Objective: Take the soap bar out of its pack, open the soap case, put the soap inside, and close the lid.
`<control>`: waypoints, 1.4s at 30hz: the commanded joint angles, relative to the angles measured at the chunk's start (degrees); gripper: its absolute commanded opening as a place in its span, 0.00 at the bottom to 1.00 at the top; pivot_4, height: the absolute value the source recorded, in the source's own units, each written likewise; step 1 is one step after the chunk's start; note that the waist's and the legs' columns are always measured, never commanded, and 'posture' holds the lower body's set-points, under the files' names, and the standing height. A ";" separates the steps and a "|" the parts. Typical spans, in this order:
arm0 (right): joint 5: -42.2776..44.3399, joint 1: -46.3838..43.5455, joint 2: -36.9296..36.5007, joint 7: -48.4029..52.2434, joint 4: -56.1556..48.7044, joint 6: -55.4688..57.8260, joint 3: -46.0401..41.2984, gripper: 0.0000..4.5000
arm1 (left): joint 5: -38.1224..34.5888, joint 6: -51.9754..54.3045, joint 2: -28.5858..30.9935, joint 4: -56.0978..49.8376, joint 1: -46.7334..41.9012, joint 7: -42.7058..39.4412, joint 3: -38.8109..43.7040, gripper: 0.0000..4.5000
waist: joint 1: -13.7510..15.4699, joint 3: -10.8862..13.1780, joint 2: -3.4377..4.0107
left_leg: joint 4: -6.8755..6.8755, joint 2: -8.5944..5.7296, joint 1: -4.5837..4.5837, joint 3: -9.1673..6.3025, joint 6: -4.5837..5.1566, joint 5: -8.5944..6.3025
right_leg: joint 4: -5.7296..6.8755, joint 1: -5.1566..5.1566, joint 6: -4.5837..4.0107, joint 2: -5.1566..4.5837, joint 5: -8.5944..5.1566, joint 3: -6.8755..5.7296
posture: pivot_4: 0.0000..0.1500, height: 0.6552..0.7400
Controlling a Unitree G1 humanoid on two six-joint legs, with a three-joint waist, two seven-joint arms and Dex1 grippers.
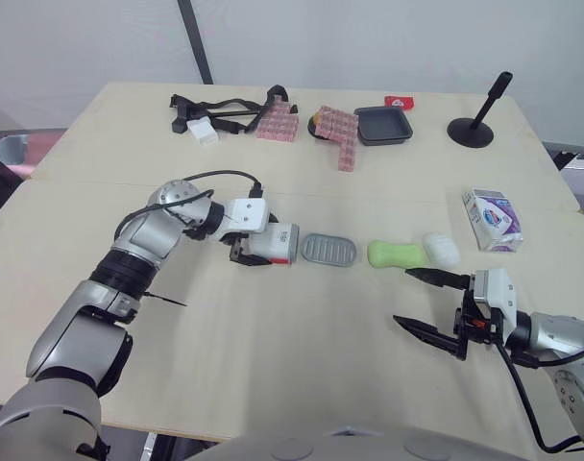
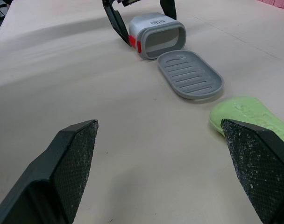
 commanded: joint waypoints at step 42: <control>-1.87 -0.93 -5.34 -0.74 0.48 1.39 -6.67 1.00 | -24.68 6.15 3.77 -35.86 47.12 9.82 24.08 1.00 | -0.47 0.00 -0.01 | -0.21 -0.02 0.14 0.01 0.09 0.02 | -0.23 0.12 -0.07 -0.03 -0.04 -0.01 | 1.00 1.00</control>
